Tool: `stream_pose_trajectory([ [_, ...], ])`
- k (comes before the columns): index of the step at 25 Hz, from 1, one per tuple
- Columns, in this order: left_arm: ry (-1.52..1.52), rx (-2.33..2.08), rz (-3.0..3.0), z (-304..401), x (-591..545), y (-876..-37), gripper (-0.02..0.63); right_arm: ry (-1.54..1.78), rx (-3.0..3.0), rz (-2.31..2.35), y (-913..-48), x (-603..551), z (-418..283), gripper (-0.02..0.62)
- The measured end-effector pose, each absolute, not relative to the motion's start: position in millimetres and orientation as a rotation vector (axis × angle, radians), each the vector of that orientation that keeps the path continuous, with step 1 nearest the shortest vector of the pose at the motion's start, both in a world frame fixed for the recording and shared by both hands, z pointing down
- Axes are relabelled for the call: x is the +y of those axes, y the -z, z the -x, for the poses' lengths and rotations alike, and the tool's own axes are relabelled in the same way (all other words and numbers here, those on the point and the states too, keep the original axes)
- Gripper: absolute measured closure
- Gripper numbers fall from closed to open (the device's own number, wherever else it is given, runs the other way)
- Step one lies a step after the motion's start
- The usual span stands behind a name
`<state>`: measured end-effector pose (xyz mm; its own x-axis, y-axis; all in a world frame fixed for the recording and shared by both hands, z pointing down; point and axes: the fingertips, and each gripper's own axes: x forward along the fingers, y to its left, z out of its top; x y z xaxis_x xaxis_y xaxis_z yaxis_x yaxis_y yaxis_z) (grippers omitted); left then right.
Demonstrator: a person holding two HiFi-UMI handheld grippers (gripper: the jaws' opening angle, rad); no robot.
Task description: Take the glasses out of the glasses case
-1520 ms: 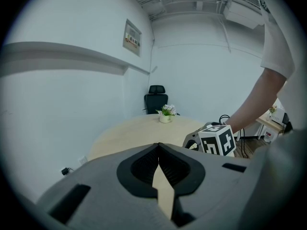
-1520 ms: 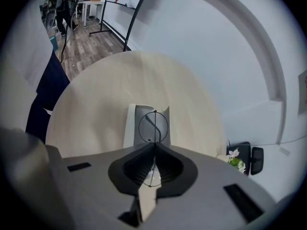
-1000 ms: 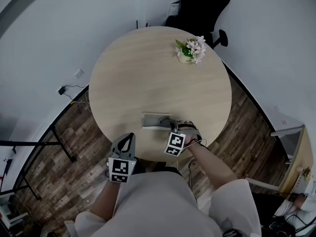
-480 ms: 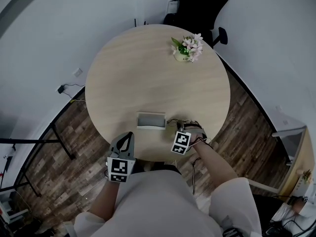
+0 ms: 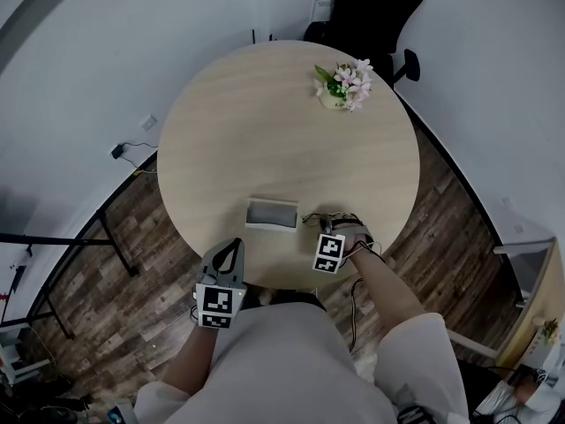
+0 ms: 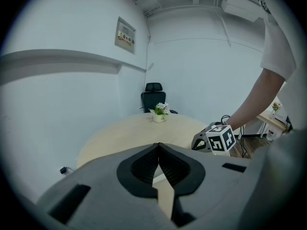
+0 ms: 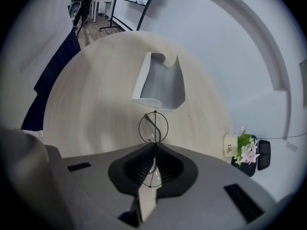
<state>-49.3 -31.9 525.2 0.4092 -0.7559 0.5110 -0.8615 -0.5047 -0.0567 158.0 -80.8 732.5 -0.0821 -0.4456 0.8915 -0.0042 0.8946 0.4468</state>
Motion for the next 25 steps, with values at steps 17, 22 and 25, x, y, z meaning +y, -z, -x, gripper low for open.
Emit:
stream_pose_trajectory([
  [17,-0.741,-1.432,-2.427,46.4,-26.2,-531.8,0.601,0.417,-1.612,-0.378,-736.8,-91.1,-158.4,0.575],
  [22,-0.736,-1.420,-2.445,49.0,-26.9,-529.2,0.601,0.455,-1.599,-0.412,-721.5,-91.8,-156.5,0.577],
  [25,-0.728,-1.406,-2.463,50.5,-27.2,-526.0,0.601,0.471,-1.594,-0.439,-709.3,-89.7,-153.2,0.580],
])
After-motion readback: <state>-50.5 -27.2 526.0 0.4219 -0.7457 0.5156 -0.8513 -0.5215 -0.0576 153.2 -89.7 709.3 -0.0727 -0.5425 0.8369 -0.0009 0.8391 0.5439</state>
